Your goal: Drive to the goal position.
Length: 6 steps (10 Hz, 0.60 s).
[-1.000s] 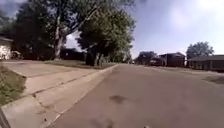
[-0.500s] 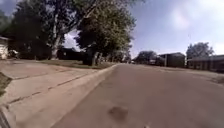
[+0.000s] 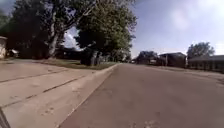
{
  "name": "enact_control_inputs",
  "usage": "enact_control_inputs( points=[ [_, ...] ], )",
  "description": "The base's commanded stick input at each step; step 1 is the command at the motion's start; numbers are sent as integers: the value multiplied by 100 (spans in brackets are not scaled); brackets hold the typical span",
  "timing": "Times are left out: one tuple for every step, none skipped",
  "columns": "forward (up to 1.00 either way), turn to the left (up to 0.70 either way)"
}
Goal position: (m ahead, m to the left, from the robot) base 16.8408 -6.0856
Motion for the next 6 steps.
enact_control_inputs(
  points=[
    [100,0],
    [100,0],
    [100,0],
    [100,0],
    [100,0],
    [100,0]
  ],
)
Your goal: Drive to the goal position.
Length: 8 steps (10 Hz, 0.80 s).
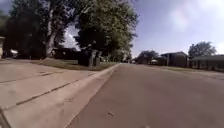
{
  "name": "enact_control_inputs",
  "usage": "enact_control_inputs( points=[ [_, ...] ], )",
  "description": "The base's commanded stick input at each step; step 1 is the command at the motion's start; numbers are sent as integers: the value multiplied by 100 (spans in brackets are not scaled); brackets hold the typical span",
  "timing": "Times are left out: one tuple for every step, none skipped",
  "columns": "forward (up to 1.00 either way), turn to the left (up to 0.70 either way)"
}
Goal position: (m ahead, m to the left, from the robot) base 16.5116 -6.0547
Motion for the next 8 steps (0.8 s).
enact_control_inputs(
  points=[
    [100,0],
    [100,0],
    [100,0],
    [100,0],
    [100,0],
    [100,-4],
    [100,-27],
    [100,-39]
  ],
)
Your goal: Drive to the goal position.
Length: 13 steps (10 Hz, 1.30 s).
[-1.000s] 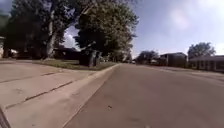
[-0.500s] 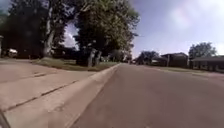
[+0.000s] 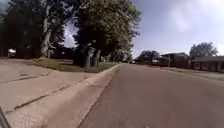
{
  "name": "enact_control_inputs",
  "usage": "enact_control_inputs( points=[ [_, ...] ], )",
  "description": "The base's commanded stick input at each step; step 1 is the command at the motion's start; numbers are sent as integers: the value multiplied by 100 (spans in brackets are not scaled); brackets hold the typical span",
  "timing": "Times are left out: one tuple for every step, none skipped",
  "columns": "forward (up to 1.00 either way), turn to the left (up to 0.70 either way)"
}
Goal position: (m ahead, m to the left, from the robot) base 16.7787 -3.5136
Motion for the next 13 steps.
enact_control_inputs(
  points=[
    [100,-39],
    [100,-32],
    [100,-11],
    [100,0],
    [100,0],
    [100,0],
    [100,0],
    [100,0],
    [100,0],
    [100,0],
    [100,0],
    [100,0],
    [100,0]
  ],
)
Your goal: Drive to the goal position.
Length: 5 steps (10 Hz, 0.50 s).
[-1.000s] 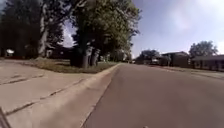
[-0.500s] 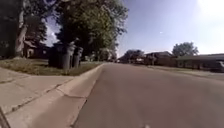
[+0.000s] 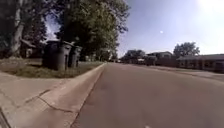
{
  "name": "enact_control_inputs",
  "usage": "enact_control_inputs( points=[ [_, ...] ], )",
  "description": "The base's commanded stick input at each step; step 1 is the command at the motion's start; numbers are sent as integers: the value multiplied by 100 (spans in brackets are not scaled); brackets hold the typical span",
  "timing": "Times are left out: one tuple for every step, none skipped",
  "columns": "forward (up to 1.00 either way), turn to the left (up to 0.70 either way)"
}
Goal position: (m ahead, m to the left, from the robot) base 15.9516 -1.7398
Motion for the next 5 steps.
enact_control_inputs(
  points=[
    [100,0],
    [100,0],
    [100,0],
    [100,0],
    [100,0]
  ],
)
